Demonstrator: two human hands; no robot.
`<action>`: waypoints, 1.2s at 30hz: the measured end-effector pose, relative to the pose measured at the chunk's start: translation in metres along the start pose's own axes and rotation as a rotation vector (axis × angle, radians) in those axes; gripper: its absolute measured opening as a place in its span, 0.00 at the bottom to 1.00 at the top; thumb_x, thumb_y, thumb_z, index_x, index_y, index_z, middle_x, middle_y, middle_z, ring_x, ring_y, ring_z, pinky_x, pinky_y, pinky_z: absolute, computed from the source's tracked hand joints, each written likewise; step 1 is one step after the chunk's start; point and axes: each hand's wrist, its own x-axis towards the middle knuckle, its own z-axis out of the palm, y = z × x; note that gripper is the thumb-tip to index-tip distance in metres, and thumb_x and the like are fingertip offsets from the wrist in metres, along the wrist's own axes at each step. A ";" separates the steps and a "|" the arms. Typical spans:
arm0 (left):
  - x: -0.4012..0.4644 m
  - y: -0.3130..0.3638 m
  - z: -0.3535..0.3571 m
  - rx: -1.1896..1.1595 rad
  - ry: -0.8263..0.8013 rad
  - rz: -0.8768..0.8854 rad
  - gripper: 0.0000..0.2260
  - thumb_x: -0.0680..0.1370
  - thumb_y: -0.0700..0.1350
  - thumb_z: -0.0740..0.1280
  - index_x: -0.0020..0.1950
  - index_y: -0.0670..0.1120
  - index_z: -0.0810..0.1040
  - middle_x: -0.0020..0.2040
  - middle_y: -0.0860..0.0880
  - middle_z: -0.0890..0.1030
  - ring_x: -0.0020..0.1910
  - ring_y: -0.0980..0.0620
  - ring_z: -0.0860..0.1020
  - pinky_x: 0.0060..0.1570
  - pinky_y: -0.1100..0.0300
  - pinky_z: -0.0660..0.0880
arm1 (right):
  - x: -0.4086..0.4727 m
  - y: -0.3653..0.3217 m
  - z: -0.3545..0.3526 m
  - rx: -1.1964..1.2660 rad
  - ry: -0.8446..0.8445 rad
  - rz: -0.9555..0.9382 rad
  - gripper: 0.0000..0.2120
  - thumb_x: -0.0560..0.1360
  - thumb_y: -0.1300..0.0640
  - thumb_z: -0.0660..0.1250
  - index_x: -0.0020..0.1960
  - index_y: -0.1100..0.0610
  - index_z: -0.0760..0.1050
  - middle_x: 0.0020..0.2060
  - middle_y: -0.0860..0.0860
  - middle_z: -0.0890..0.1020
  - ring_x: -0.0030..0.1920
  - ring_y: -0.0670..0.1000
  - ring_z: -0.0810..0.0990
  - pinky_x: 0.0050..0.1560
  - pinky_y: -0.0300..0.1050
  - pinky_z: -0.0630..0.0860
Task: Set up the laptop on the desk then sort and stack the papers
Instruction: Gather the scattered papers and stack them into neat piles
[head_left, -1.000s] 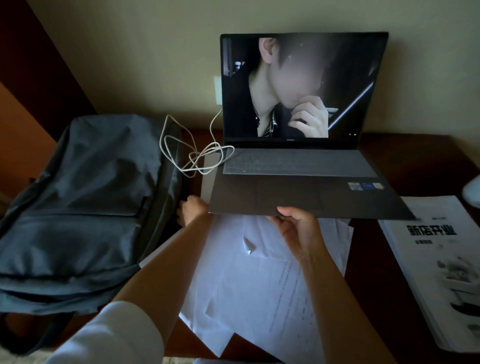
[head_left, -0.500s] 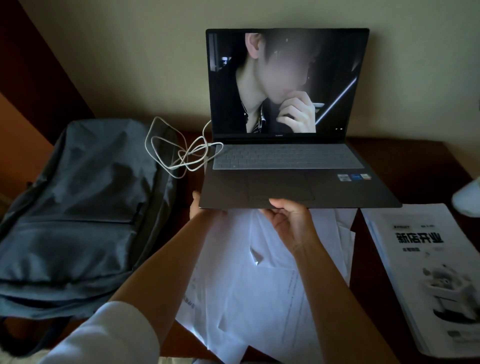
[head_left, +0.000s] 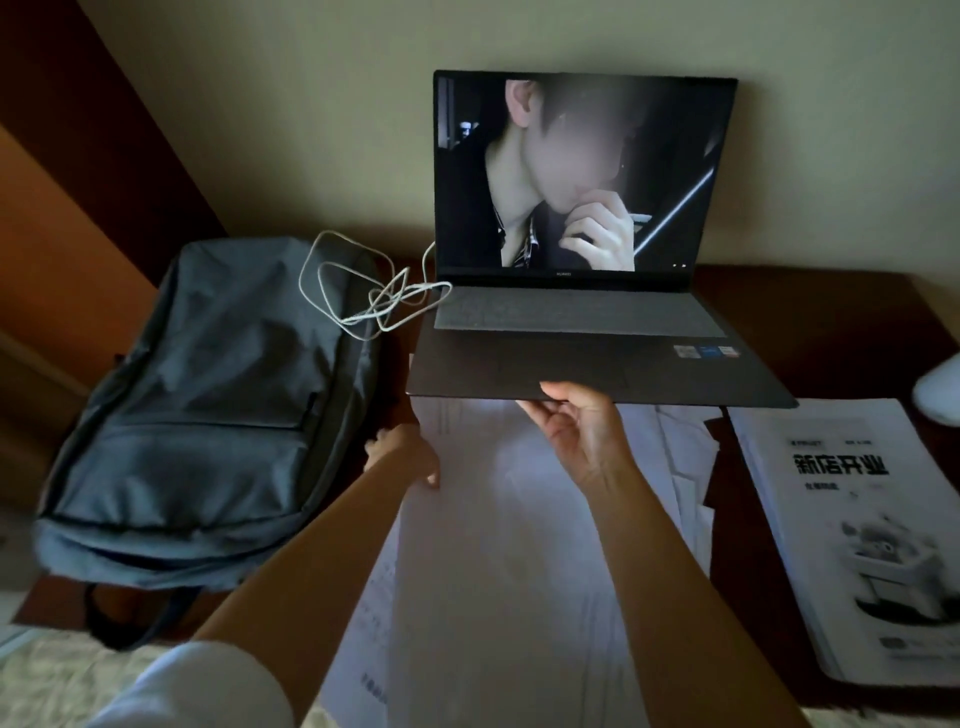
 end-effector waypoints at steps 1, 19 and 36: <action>-0.002 0.000 0.000 0.044 0.044 -0.027 0.38 0.67 0.43 0.77 0.73 0.45 0.63 0.72 0.41 0.62 0.70 0.39 0.62 0.65 0.47 0.69 | -0.002 -0.001 0.000 -0.019 -0.001 0.006 0.09 0.74 0.74 0.57 0.41 0.66 0.74 0.32 0.56 0.83 0.36 0.52 0.84 0.47 0.49 0.81; -0.003 -0.041 0.024 -0.627 -0.343 -0.057 0.31 0.60 0.28 0.76 0.63 0.37 0.76 0.59 0.39 0.78 0.59 0.35 0.75 0.62 0.37 0.70 | -0.007 0.001 -0.017 0.002 0.004 -0.001 0.10 0.73 0.75 0.58 0.46 0.65 0.75 0.39 0.59 0.83 0.42 0.55 0.85 0.44 0.50 0.83; -0.019 -0.084 0.019 -0.597 -0.470 -0.135 0.35 0.55 0.28 0.76 0.62 0.40 0.75 0.59 0.37 0.76 0.59 0.33 0.74 0.61 0.36 0.70 | -0.003 0.037 -0.039 -0.052 0.001 0.000 0.10 0.72 0.74 0.59 0.48 0.65 0.75 0.42 0.59 0.83 0.44 0.55 0.85 0.48 0.50 0.82</action>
